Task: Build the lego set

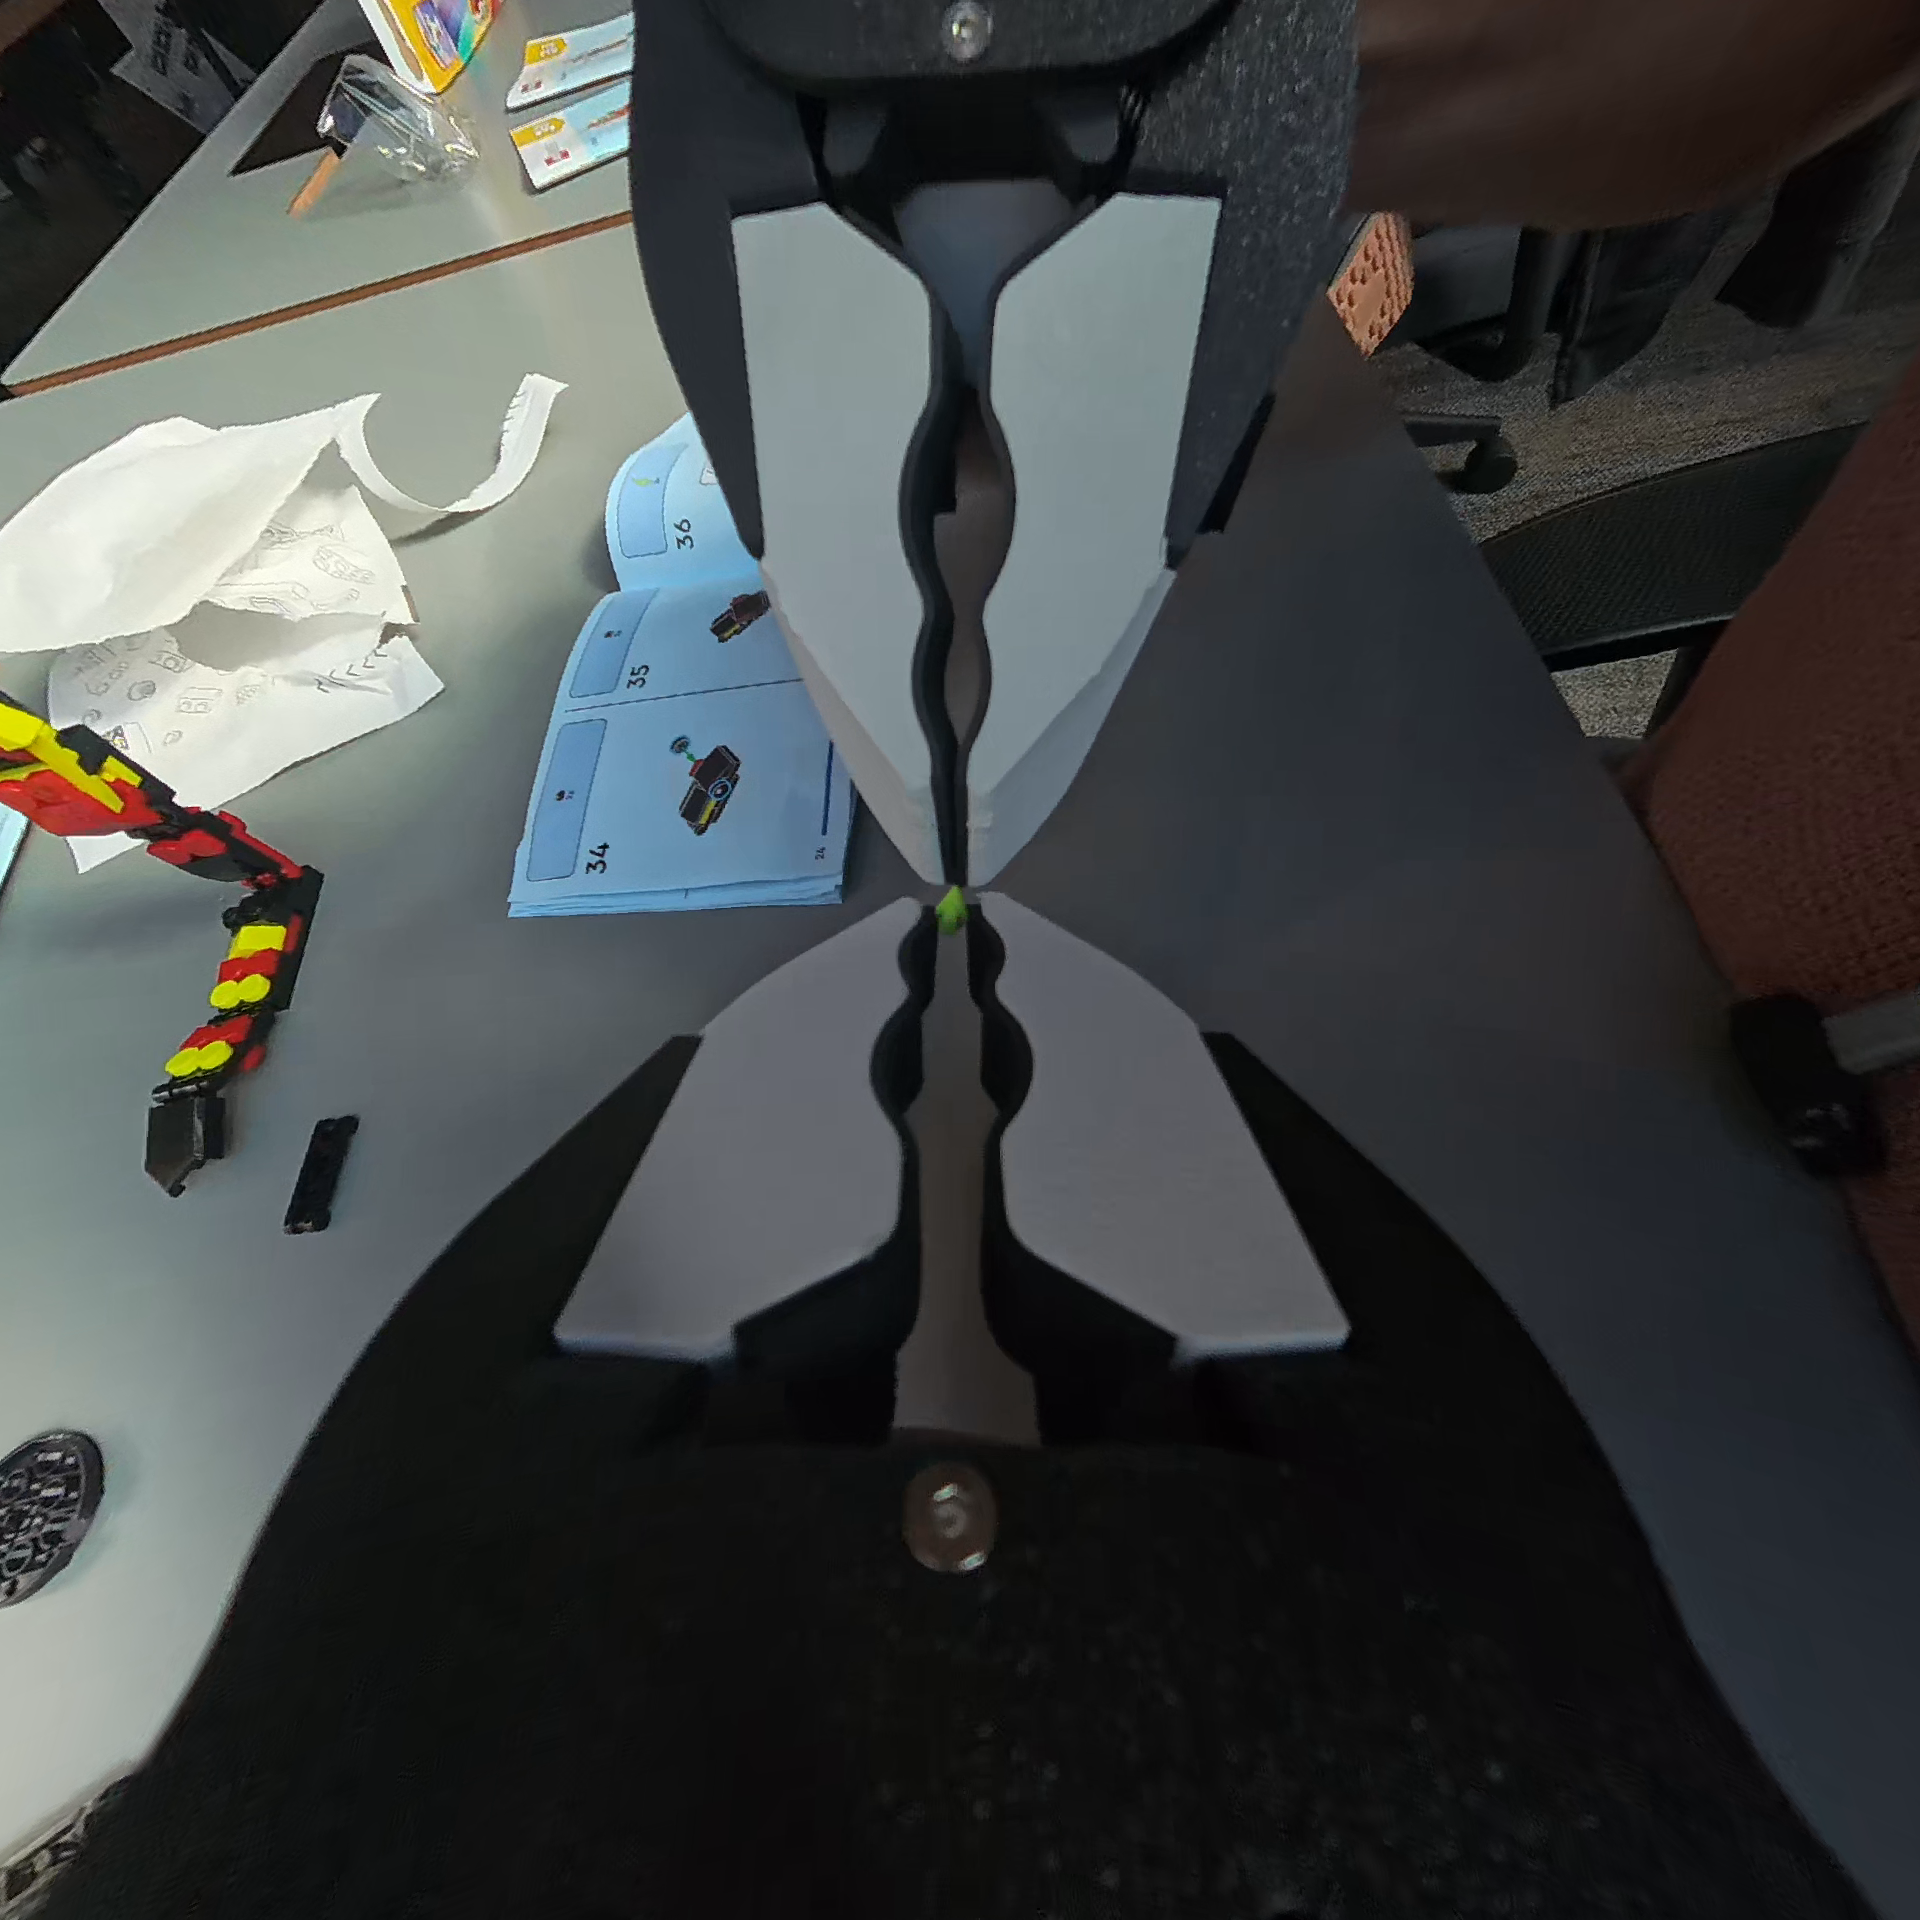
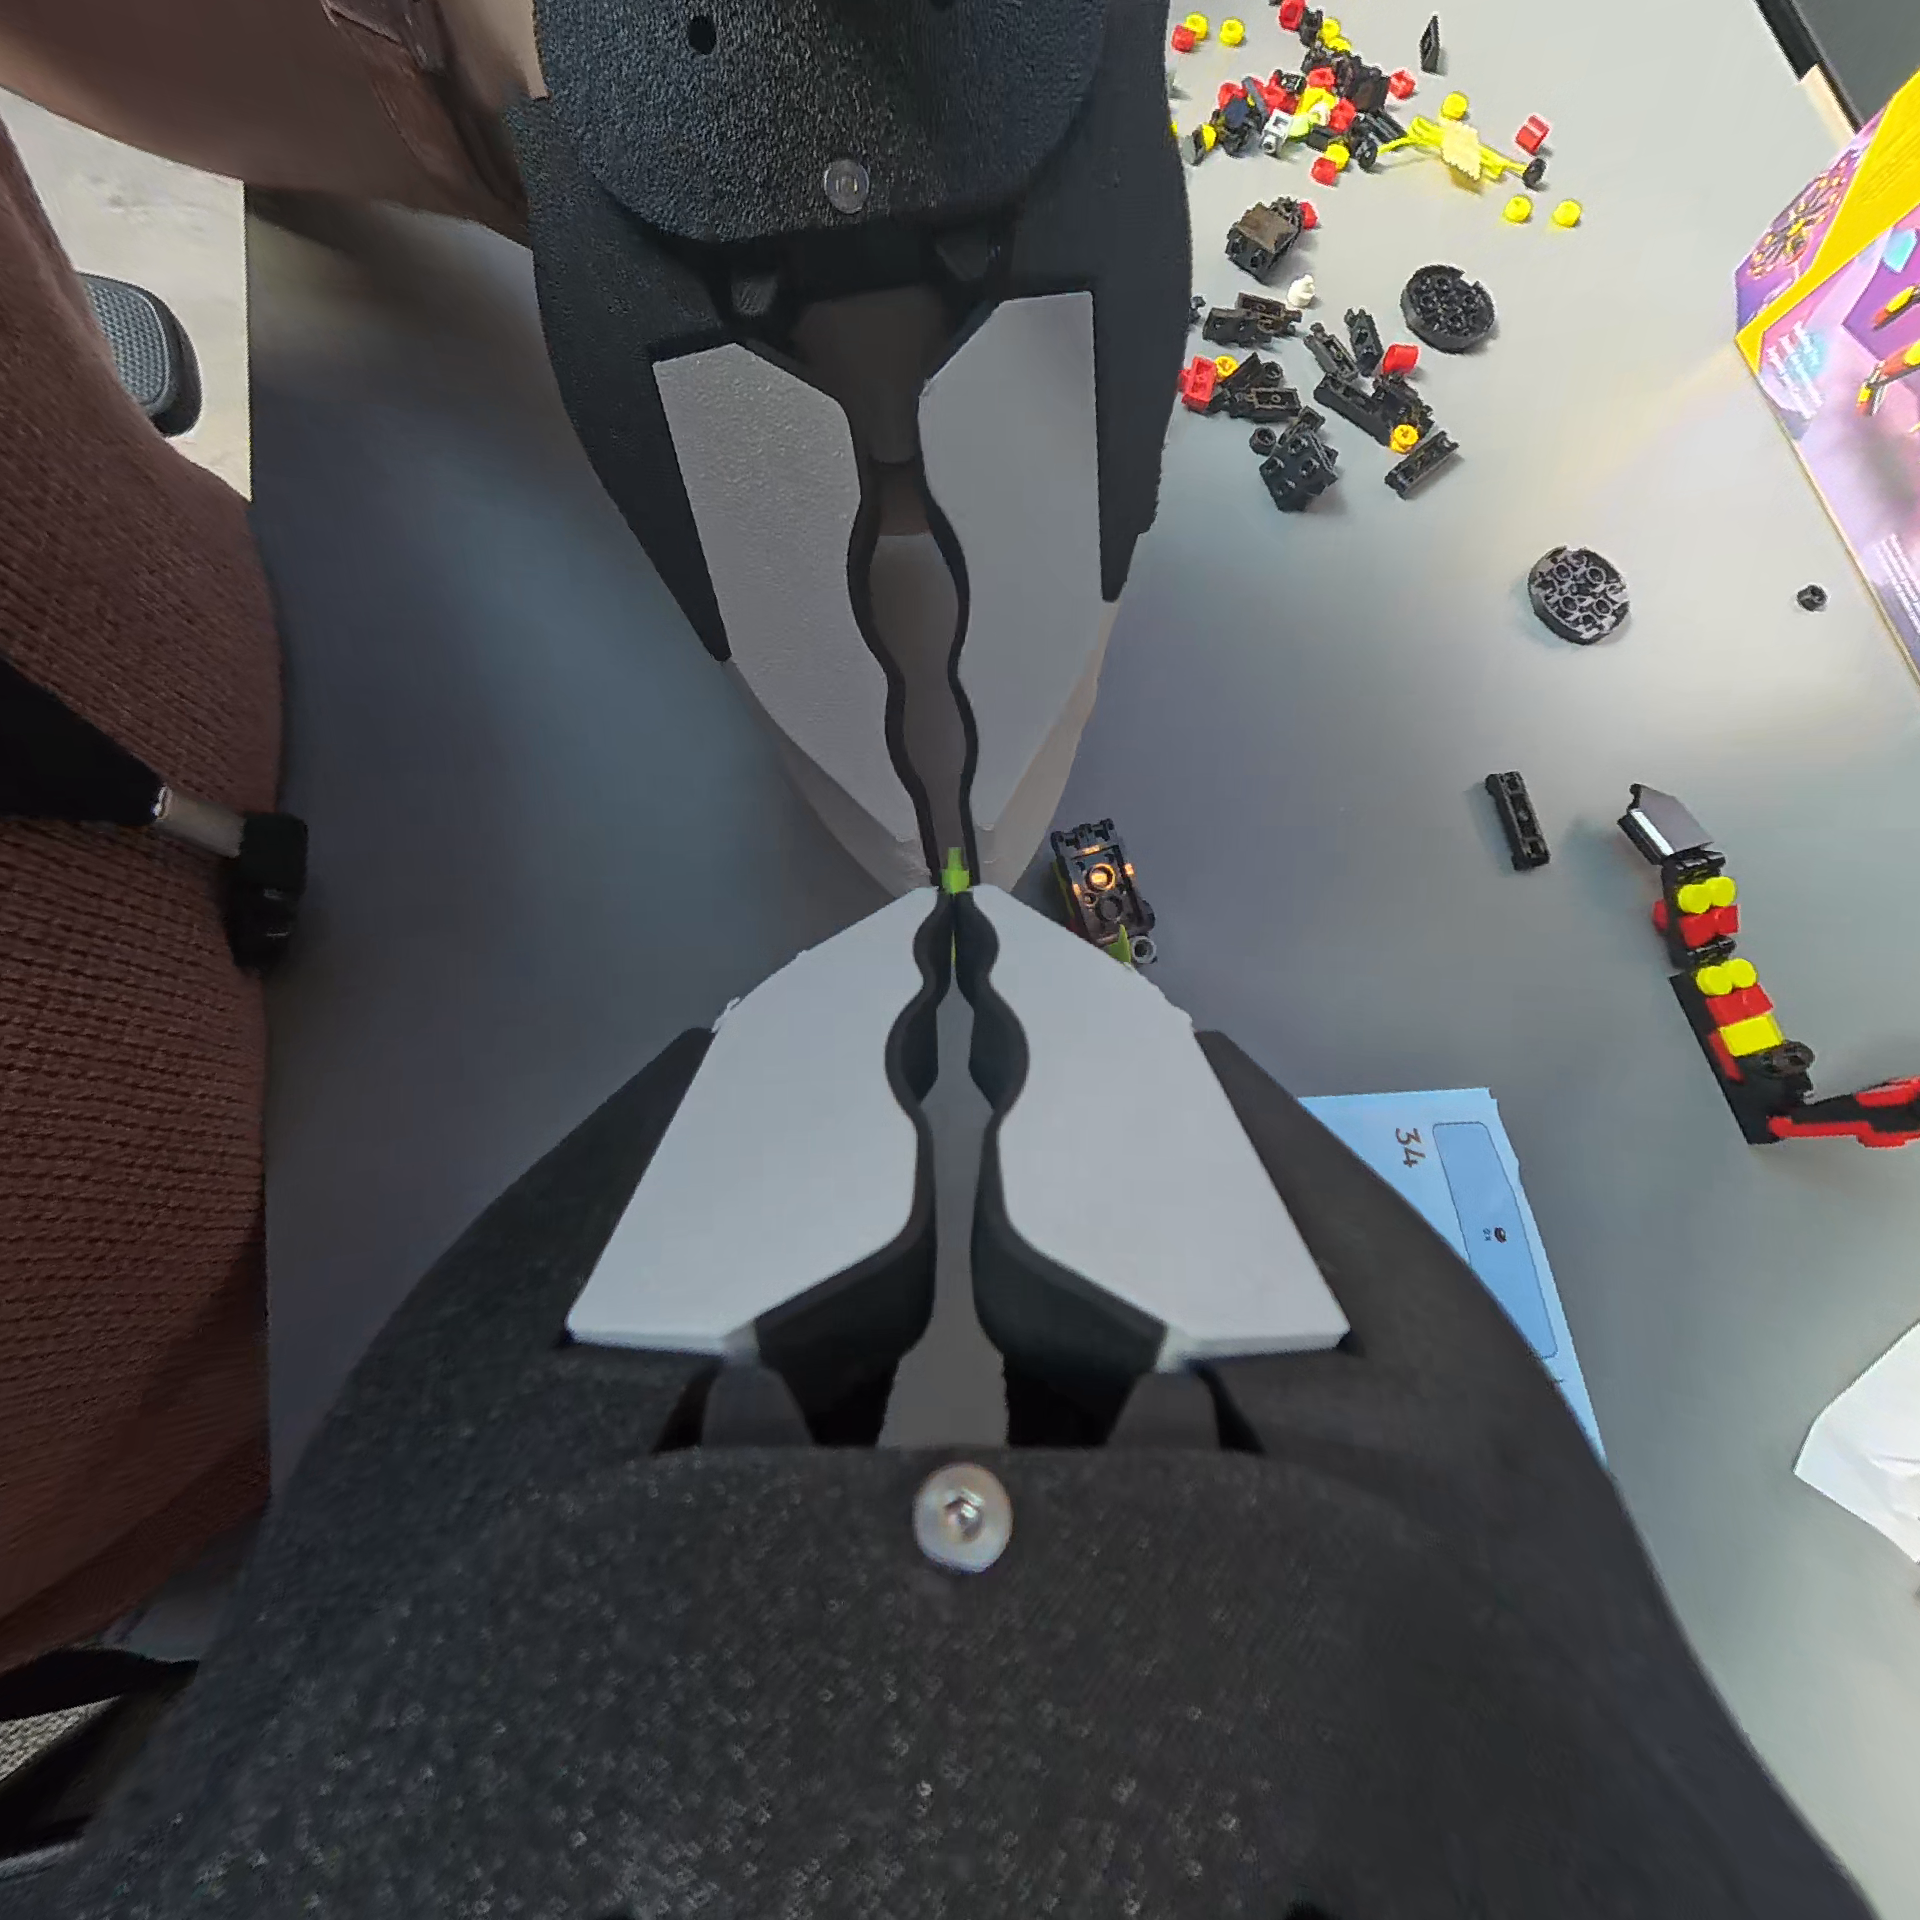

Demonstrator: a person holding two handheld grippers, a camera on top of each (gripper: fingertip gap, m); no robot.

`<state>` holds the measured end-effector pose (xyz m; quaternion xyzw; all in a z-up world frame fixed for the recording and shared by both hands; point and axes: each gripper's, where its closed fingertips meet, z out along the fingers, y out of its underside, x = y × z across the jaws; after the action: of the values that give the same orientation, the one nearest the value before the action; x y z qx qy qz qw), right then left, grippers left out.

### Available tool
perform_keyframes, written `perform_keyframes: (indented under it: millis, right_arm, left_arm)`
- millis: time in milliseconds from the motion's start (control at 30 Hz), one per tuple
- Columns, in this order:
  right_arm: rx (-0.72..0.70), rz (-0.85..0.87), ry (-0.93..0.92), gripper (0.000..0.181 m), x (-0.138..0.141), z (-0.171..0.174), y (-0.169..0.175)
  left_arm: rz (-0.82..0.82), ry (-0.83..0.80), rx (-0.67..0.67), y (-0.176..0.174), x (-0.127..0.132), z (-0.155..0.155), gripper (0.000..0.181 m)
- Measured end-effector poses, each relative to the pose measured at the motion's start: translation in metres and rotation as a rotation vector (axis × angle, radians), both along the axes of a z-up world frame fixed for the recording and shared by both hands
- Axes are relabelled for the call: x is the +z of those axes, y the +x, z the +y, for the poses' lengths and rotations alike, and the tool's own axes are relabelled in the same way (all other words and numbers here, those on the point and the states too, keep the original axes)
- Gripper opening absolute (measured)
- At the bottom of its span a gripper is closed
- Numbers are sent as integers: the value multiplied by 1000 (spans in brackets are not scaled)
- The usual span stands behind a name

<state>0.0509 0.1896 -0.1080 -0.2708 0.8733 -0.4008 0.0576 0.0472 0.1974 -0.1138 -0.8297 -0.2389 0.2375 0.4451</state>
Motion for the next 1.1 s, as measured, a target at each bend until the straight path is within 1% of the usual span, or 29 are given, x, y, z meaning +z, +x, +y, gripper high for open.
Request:
perform_keyframes:
  millis: [100, 167, 233, 267, 333, 367, 433, 533, 667, 767, 900, 1100]
  right_arm:
    - [-15, -26, -9, 1, 2, -1, 0]
    - [-65, -34, -41, 17, 5, -2, -7]
    - [-87, -109, -79, 16, 9, -1, -8]
    - [-95, -157, -106, 12, 13, 0, -8]
    - [-110, -244, -185, 8, 24, -1, -7]
    - [-114, -283, -221, 7, 31, -1, -6]
    - [-109, -342, -272, 6, 41, -2, -3]
    - [-106, -337, -282, 8, 40, -5, 1]
    - [-112, -390, -321, 7, 46, -8, 4]
    - [-105, -419, -322, 7, 48, -8, 5]
    - [-91, -408, -313, 1, 46, -9, 8]
    - [-77, -418, -321, 1, 48, -8, 9]
  left_arm:
    - [-13, 55, 15, 1, 3, -1, 5]
    - [-12, 95, 33, 2, 5, -3, 5]
    - [4, 188, 57, 2, 14, -6, 5]
    - [12, 256, 68, 2, 21, -7, 5]
    - [38, 390, 86, 3, 34, -11, 5]
    - [46, 433, 90, 3, 38, -13, 5]
    - [41, 472, 78, 5, 41, -12, 5]
    - [29, 542, 59, 7, 48, -9, 5]
    - [25, 589, 49, 8, 53, -8, 5]
    - [23, 573, 48, 9, 51, -7, 5]
    - [19, 578, 47, 8, 51, -7, 5]
    - [-1, 581, 38, 9, 50, -5, 5]
